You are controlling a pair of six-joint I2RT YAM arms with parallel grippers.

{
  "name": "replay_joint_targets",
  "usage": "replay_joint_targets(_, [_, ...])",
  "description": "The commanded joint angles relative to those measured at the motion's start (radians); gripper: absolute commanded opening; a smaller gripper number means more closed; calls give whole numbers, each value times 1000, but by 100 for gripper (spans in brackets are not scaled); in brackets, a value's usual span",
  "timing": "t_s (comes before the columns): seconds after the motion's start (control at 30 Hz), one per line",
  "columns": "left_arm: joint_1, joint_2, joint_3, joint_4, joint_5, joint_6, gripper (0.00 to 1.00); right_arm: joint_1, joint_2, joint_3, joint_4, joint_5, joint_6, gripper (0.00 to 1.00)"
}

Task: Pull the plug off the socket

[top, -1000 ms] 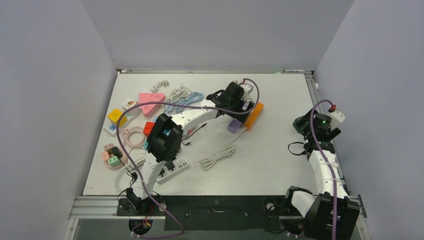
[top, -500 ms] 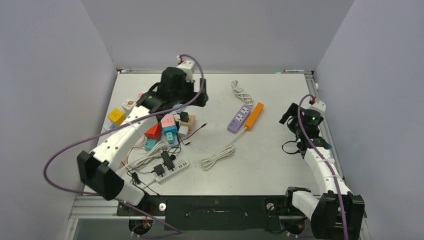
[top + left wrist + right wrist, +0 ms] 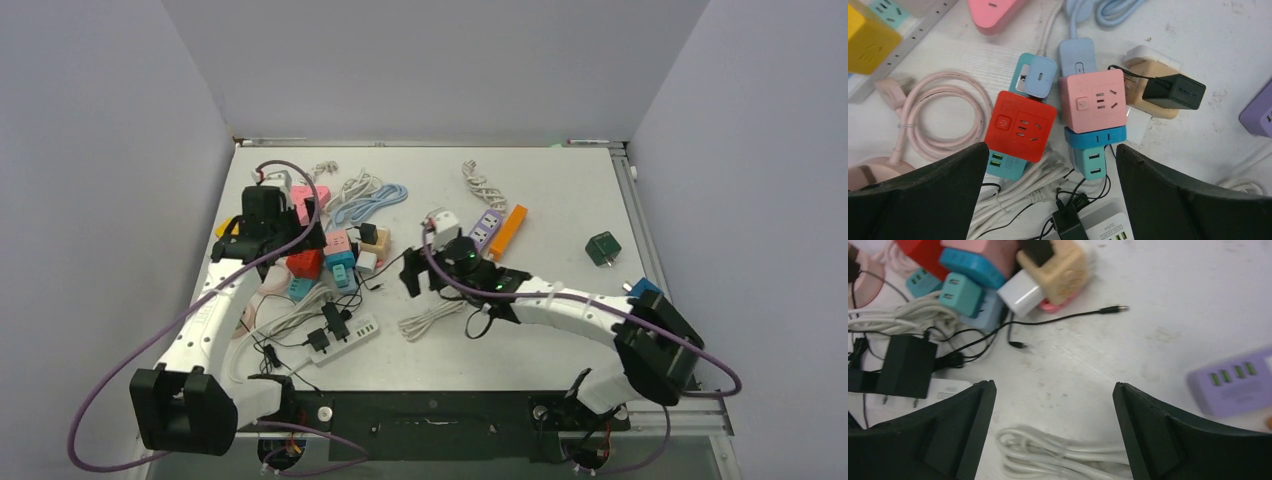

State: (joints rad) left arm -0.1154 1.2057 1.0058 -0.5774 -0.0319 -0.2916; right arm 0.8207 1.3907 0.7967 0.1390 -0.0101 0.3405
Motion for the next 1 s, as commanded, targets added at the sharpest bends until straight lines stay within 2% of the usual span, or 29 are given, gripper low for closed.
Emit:
replay_joint_targets(0.0, [69,-87,-24,123,-60,7,96,207,141,135,49,190,74,92])
replay_joint_targets(0.1, [83,-115,-53,144,-64,0,96,313,254,219,27,234,117,97])
replay_joint_targets(0.33, [83,-147,-65,142,-86,3,96,505,416,426,-111,397,121,100])
replay_joint_targets(0.47, [83,-150,-64,140,-77,3,96,551,481,508,-191,467,148,93])
replay_joint_targets(0.73, [83,-160,-68,140,-59,2,96,567,563,611,-270,537,165,81])
replay_joint_targets(0.97, [83,-160,-72,139,-49,0,96,569,600,646,-283,535,151,71])
